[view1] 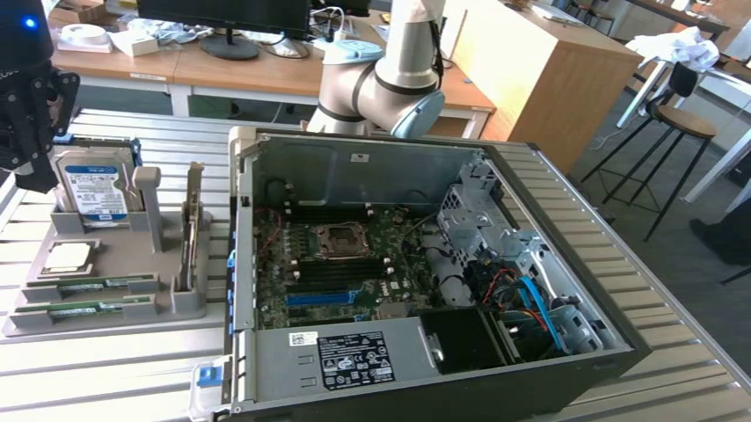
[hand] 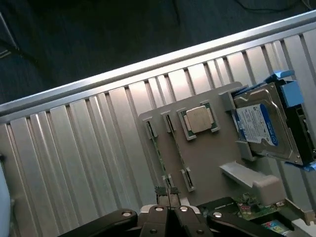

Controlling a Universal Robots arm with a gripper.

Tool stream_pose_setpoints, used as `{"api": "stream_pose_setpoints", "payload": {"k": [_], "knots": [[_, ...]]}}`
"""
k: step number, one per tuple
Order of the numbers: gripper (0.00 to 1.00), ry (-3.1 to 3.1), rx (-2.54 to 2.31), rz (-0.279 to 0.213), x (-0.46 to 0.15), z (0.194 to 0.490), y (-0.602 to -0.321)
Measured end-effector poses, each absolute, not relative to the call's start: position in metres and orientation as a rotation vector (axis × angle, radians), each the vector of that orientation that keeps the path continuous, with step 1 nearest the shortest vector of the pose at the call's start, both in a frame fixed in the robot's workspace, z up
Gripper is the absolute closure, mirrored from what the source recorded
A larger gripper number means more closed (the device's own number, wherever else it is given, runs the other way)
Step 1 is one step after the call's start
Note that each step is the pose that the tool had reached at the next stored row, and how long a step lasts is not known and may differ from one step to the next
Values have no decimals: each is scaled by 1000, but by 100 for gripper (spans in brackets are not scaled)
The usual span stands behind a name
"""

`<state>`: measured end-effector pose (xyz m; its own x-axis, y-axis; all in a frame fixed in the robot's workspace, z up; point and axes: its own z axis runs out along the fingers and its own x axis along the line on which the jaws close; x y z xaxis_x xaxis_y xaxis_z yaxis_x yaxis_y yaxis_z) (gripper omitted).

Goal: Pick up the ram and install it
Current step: 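Pick up the ram and move it above insertion slot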

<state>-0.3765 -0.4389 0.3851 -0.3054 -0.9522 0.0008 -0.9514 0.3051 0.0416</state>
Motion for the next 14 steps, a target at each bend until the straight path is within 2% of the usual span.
{"api": "stream_pose_setpoints", "payload": {"k": [14], "knots": [[90,-2267,2131,-45,-377,385,-439]]}}
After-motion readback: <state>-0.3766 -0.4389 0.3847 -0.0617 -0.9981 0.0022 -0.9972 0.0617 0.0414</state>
